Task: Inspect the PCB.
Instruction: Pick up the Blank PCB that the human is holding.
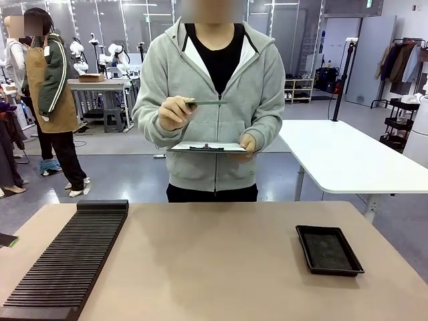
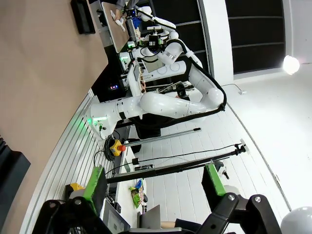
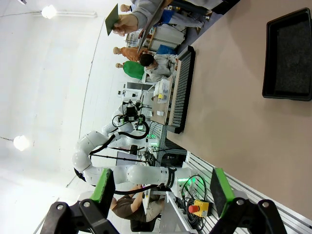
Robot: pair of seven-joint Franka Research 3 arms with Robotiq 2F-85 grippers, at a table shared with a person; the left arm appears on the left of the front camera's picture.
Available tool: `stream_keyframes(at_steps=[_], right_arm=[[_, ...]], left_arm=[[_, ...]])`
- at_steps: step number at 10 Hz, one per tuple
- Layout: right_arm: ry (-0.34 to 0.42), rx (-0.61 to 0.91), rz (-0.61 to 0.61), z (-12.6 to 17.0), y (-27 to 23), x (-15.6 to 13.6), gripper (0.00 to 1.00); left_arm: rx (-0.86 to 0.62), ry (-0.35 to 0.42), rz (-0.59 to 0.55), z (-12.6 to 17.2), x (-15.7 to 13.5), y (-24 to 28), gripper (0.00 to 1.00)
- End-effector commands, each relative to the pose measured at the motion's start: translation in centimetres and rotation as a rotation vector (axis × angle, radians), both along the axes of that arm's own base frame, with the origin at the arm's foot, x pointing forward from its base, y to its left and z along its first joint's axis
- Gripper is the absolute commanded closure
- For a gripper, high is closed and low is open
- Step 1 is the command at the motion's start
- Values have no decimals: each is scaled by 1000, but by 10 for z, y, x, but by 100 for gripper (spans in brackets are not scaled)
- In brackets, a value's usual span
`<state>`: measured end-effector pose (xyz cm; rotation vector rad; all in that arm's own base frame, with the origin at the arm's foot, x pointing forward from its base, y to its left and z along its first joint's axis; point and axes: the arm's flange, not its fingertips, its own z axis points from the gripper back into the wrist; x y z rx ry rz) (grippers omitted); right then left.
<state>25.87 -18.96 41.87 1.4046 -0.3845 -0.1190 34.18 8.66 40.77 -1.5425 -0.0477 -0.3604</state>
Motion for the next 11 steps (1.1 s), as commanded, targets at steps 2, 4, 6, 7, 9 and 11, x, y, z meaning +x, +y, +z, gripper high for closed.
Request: stream_keyframes(at_steps=[2,4,6,7,9,11], right_arm=[[-7,0,6,2,-2,-2,0],[-7,0,6,2,-2,-2,0],[-7,0,6,2,-2,-2,0],[-7,0,6,2,-2,-2,0],[-7,0,6,2,-2,-2,0],[-7,0,6,2,-2,-2,0]], left_arm=[[13,15,1,4,3,3,0],[13,15,1,4,3,3,0],[13,15,1,4,3,3,0],[13,15,1,4,3,3,0],[13,15,1,4,3,3,0],[13,15,1,4,3,3,0]])
